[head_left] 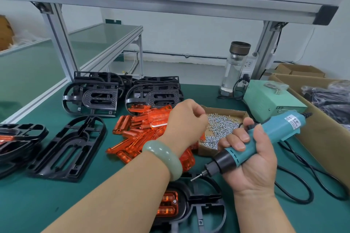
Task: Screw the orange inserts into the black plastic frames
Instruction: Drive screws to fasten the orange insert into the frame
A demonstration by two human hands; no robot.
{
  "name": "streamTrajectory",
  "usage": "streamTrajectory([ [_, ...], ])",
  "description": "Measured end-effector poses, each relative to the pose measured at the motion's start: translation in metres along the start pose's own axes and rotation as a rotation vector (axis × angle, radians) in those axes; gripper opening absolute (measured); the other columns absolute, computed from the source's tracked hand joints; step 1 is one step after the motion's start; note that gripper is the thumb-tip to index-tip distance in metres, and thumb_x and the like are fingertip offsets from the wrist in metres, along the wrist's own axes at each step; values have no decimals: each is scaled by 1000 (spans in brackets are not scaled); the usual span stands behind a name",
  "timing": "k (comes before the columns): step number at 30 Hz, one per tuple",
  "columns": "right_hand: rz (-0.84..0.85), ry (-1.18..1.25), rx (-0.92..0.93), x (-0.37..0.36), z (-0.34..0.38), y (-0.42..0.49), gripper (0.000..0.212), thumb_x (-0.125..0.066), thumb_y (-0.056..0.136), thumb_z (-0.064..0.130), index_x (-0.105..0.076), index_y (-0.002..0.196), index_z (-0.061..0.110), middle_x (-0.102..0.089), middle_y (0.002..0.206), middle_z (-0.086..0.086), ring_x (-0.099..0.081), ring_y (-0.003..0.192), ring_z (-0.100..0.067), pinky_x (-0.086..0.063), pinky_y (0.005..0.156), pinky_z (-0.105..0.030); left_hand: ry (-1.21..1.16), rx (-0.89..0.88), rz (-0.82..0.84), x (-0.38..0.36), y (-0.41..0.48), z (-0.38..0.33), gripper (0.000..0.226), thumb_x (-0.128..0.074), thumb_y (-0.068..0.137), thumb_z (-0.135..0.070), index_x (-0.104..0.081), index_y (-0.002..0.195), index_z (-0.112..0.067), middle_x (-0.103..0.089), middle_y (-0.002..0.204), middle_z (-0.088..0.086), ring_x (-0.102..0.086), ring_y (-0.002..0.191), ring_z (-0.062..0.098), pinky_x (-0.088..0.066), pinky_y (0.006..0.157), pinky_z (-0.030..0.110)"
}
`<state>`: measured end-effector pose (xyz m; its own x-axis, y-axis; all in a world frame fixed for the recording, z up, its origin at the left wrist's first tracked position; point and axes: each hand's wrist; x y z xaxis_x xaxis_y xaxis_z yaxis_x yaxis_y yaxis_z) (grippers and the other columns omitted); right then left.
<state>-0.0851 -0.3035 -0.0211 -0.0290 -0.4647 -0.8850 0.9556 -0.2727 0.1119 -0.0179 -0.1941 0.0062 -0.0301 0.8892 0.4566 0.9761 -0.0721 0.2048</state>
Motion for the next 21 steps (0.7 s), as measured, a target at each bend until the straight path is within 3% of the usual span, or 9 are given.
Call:
streamTrajectory([
  [4,9,-8,1,0,-2,-2,12,-49,87,32,-56,91,22,-43,58,12,-42,43,-1,-45,53,-19,-306,128,-5,27,-22,3,11,-65,86,-13,-64,79,-21,-67,56,-5,-67,61,11,-59,59,30],
  [8,3,-15,19,-2,-6,-3,11,-50,88,32,-57,90,23,-44,59,12,-43,44,-1,-46,53,-18,-511,221,-9,57,-41,10,10,-61,90,-17,-67,82,-17,-66,57,-5,-63,54,10,-49,47,19],
  [12,-40,-4,44,-5,-11,-5,11,-52,86,34,-55,90,25,-44,61,13,-43,46,-1,-46,55,-18,-663,327,-22,76,-66,22,9,-62,88,-12,-69,83,-11,-67,63,2,-63,56,12,-50,49,20],
  [16,-71,12,51,-8,-14,-7,12,-54,85,35,-55,90,25,-44,61,13,-44,47,-1,-46,56,-17,-812,400,19,76,-99,31,9,-72,69,-6,-74,77,-11,-68,67,10,-64,59,15,-52,51,21],
  [18,-80,21,49,-10,-15,-8,11,-54,84,35,-54,90,25,-43,62,13,-43,47,-1,-45,56,-17,-842,416,15,69,-111,32,17,-69,73,-1,-75,71,-17,-66,64,9,-64,58,15,-52,50,21],
  [21,-86,32,53,-10,-15,-9,10,-54,85,34,-54,88,25,-43,62,13,-44,47,-1,-46,56,-17,-902,464,-23,60,-119,33,23,-62,81,6,-71,68,-10,-63,61,11,-63,54,16,-53,47,22],
])
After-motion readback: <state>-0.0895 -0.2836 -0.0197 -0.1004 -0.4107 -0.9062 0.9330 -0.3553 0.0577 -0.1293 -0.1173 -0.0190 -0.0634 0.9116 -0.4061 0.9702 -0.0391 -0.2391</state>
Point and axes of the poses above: each hand's wrist, its own y-axis towards the middle knuckle, its own x-axis out of the back of the hand, z = x × y
